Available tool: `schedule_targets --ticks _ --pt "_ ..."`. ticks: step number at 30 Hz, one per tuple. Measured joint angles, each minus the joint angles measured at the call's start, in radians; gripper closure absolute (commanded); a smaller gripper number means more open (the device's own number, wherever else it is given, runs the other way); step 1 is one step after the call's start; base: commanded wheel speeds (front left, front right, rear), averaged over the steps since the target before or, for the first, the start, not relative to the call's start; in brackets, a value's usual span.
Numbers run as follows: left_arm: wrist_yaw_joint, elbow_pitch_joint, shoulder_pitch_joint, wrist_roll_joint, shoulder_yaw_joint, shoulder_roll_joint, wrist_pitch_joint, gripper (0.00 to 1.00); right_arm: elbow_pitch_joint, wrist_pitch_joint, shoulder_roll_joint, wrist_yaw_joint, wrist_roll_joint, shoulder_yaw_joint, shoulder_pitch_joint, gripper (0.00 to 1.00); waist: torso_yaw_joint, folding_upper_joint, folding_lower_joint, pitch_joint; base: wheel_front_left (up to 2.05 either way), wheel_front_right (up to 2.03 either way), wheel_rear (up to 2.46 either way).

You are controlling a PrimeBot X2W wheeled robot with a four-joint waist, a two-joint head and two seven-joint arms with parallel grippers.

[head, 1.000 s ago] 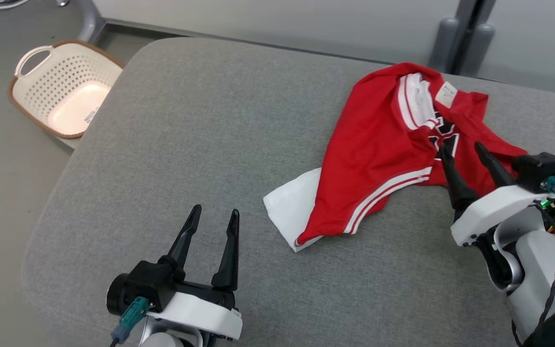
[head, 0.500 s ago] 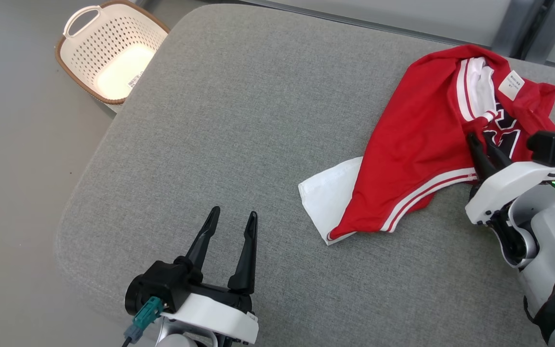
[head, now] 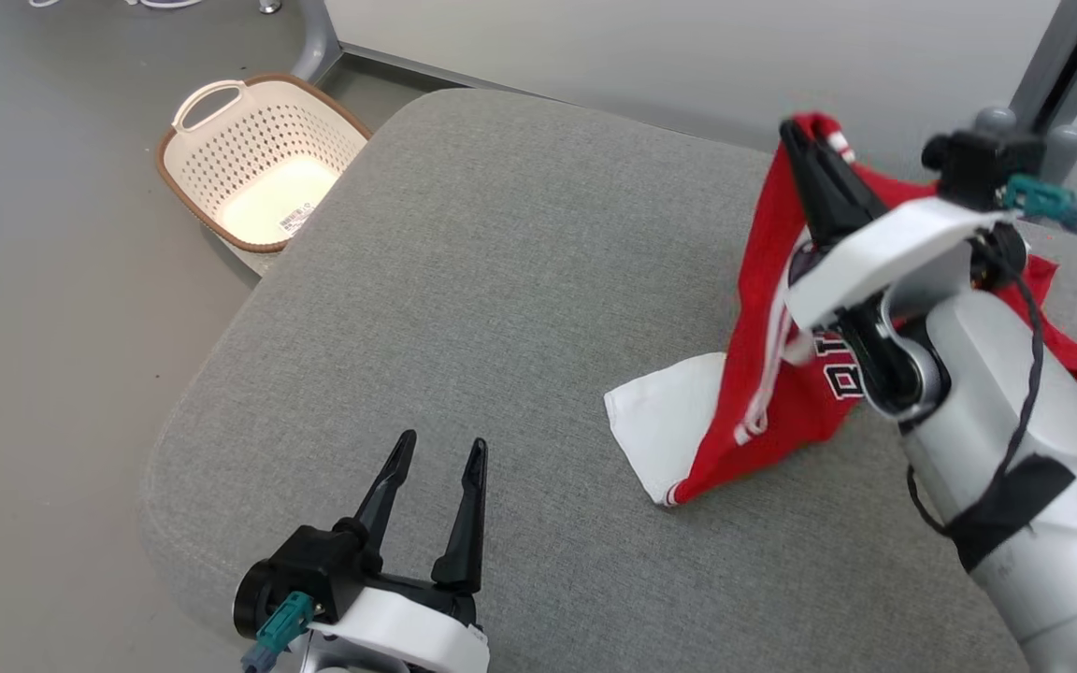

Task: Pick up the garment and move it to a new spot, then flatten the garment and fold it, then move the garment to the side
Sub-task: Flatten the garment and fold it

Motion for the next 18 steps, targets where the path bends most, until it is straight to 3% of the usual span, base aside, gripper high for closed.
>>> schedule_targets --ticks 5,14,15,16,18 --pt "0.017 -0.037 0.004 -0.008 -0.006 0.001 0.0 0.0 0.058 0.017 0.037 0.0 -0.041 0.014 -0.189 1.0 0.015 0.0 0.0 0.021 0.0 0.0 0.0" --pt "0.083 -0.121 0.041 -0.058 -0.043 0.0 0.0 0.0 0.329 0.014 0.076 0.0 -0.141 0.064 -0.451 1.0 0.037 0.0 0.0 0.113 -0.04 -0.04 -0.04" --pt "0.088 -0.127 0.041 -0.063 -0.052 0.001 0.0 0.0 0.367 0.002 0.07 0.0 -0.153 0.062 -0.474 0.71 0.039 0.0 0.0 0.123 -0.16 -0.16 -0.16" --pt "0.094 -0.132 0.041 -0.066 -0.063 0.0 0.0 0.0 0.405 0.001 0.058 0.0 -0.179 0.07 -0.497 0.02 0.041 0.0 0.0 0.131 -0.14 -0.14 -0.14" --pt "0.111 -0.142 0.04 -0.074 -0.089 0.0 0.0 0.0 0.489 -0.001 0.043 0.0 -0.222 0.101 -0.527 0.0 0.045 0.0 0.0 0.149 -0.06 -0.06 -0.06"
